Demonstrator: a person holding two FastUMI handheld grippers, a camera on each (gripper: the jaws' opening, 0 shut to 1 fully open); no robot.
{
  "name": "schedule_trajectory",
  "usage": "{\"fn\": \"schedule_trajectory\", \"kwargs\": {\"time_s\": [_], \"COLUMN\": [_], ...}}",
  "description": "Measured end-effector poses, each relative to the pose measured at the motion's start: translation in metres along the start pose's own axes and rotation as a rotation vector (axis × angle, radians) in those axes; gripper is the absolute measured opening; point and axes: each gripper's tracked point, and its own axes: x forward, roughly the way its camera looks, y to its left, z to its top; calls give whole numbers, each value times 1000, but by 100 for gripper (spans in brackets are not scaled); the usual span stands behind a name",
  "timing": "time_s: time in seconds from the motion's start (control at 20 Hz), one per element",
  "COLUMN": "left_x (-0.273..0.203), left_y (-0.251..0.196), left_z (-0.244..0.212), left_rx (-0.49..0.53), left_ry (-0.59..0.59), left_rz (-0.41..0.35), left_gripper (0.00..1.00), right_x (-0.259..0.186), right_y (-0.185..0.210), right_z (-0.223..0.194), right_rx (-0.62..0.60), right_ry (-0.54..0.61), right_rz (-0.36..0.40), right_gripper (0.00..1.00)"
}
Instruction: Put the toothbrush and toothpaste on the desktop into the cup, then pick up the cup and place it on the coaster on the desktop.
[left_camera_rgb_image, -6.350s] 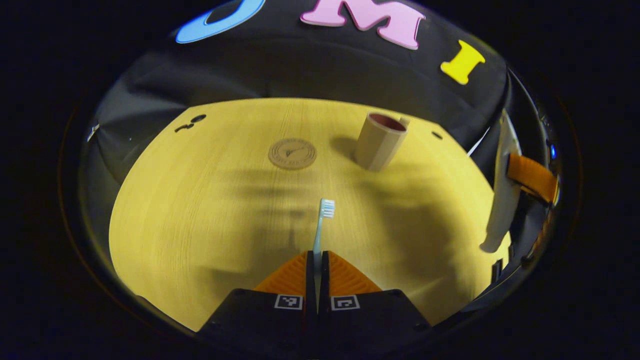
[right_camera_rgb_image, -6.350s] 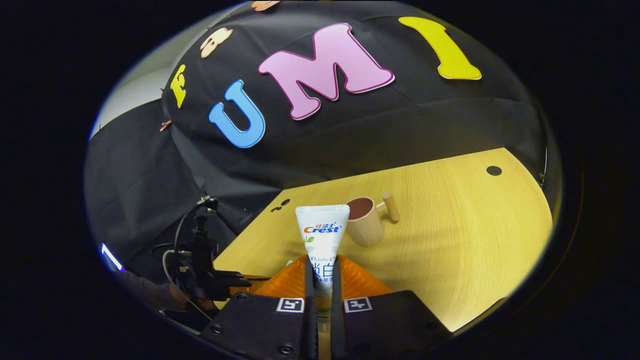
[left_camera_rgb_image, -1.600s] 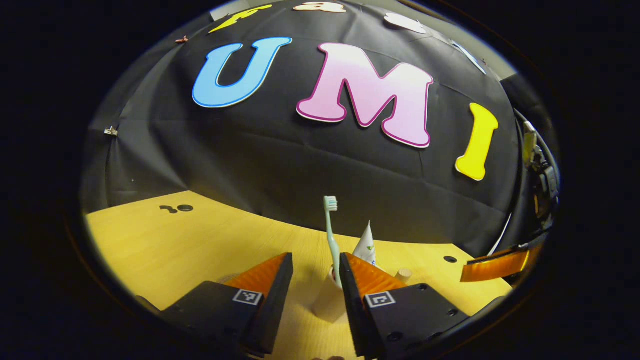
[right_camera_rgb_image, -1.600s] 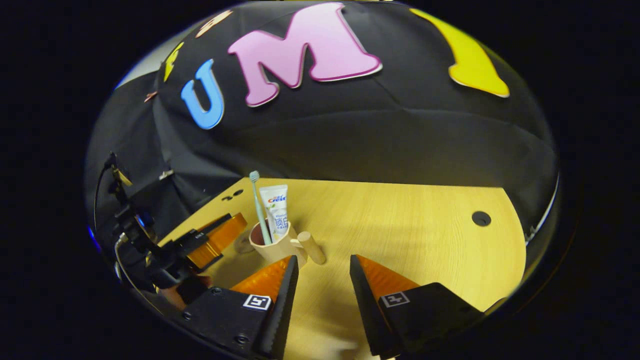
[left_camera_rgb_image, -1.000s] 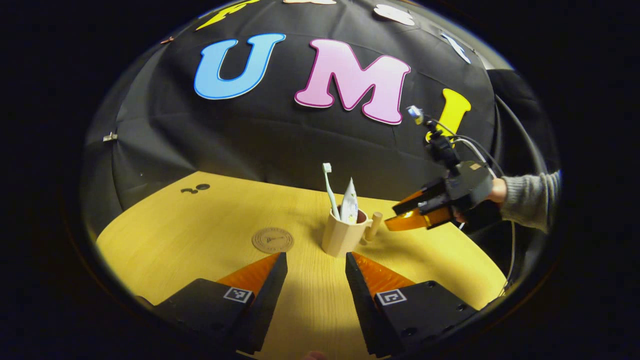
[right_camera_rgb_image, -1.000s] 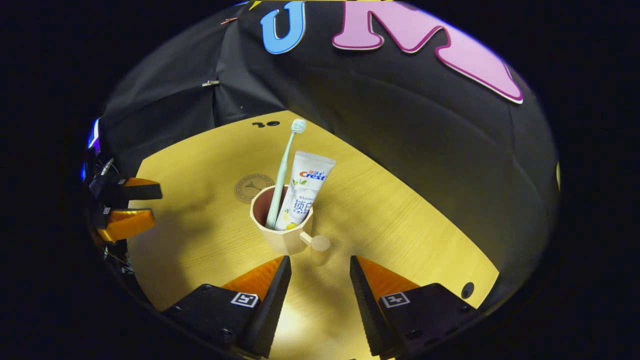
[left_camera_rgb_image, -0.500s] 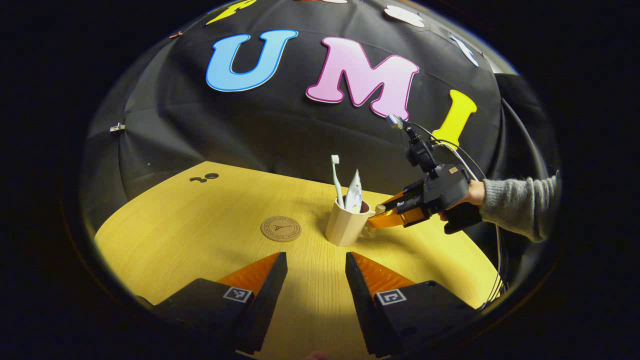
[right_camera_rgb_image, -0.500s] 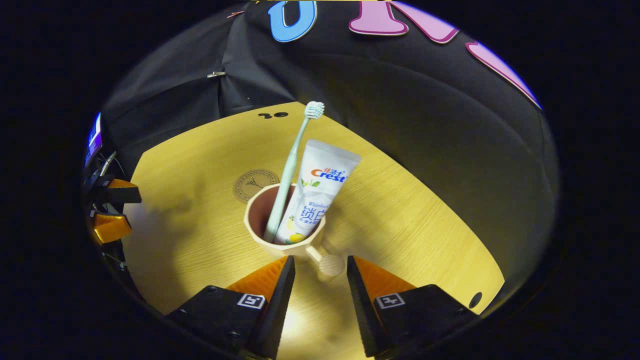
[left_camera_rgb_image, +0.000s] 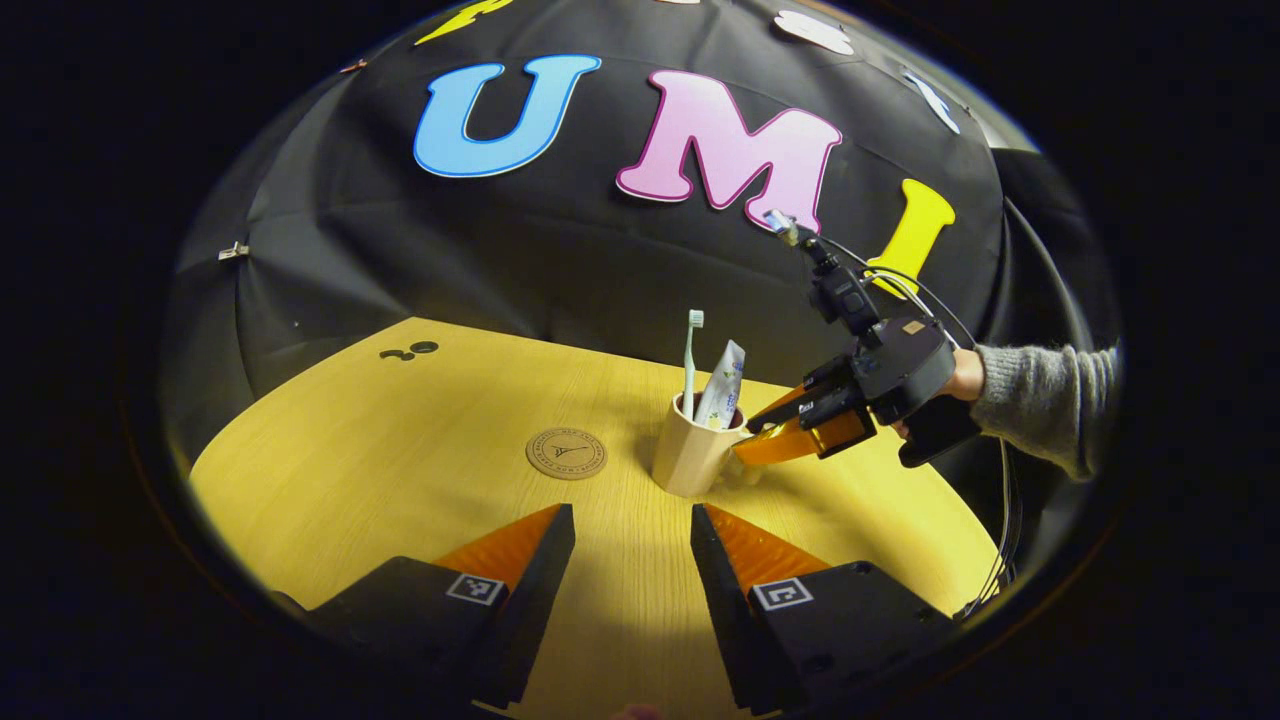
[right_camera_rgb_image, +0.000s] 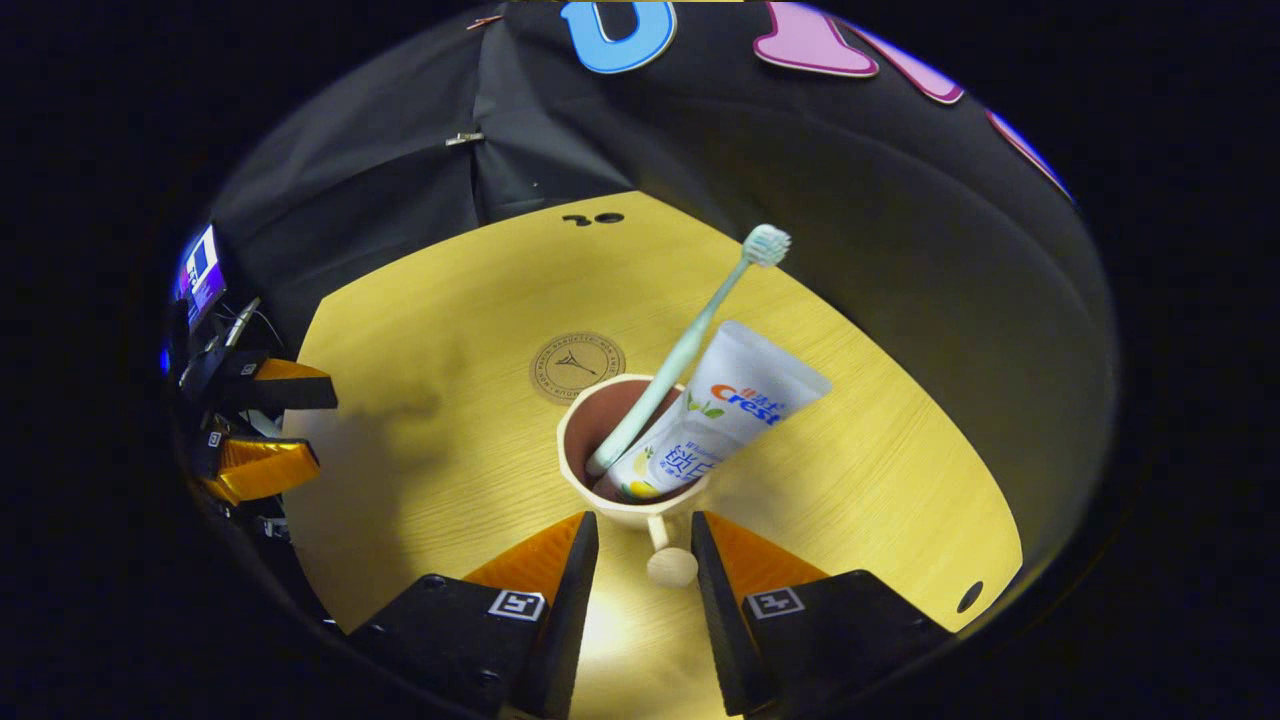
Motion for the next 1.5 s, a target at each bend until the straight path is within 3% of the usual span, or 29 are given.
{"fn": "schedule_trajectory", "kwargs": {"time_s": [0.1, 0.2, 0.3, 0.35, 0.55, 0.8, 1.5], "left_x": [-1, -2, -1, -1, -2, -5, -38], "left_y": [6, 12, 18, 22, 34, 46, 97], "left_z": [3, 3, 2, 2, 2, 6, 12], "left_rx": [-7, -11, -16, -18, -34, -35, -22], "left_ry": [-4, -4, -1, 1, 4, -2, -10], "left_rz": [1, 4, 6, 8, 15, 2, -9], "left_gripper": [75, 76, 76, 76, 76, 76, 75], "right_x": [4, 2, 4, 2, 2, 3, 16], "right_y": [1, 5, 6, 7, 12, 21, 51], "right_z": [-6, -6, -7, -6, 0, 3, 76], "right_rx": [-7, 7, 33, 51, 53, 104, 155], "right_ry": [37, 56, 66, 63, 28, -18, -121], "right_rz": [-8, -12, -16, -21, -60, -133, -161], "right_gripper": [47, 23, 25, 17, 9, 9, 8]}}
